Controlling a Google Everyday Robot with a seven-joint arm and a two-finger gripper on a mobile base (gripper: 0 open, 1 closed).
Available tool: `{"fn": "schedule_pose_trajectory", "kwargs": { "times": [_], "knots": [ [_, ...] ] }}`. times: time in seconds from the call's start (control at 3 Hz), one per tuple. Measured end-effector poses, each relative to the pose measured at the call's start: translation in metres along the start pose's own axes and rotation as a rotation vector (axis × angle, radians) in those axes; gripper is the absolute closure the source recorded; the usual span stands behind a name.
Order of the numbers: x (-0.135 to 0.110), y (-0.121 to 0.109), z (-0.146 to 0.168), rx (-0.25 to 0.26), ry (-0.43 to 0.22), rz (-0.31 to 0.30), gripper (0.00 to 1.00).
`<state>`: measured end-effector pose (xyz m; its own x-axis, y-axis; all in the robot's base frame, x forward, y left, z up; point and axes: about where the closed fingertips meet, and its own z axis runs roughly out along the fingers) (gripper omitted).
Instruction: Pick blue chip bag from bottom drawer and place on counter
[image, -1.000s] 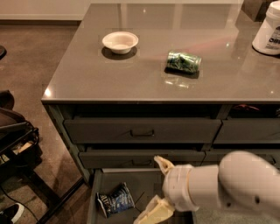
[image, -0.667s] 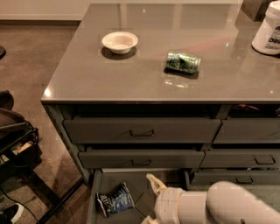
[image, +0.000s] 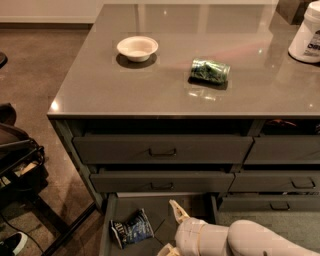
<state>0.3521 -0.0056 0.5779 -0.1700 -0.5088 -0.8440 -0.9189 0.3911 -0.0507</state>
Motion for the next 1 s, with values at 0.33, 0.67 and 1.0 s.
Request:
{"fn": "schedule_pose_trajectory", "kwargs": {
  "times": [0.33, 0.67, 1.0],
  "knots": [
    [0.0, 0.0, 0.0, 0.0, 0.0, 0.001, 0.0],
    [0.002, -0.013, 0.009, -0.018, -0.006, -0.023, 0.0],
    [0.018, -0.061, 0.038, -0.102, -0.014, -0.127, 0.0]
  ]
}}
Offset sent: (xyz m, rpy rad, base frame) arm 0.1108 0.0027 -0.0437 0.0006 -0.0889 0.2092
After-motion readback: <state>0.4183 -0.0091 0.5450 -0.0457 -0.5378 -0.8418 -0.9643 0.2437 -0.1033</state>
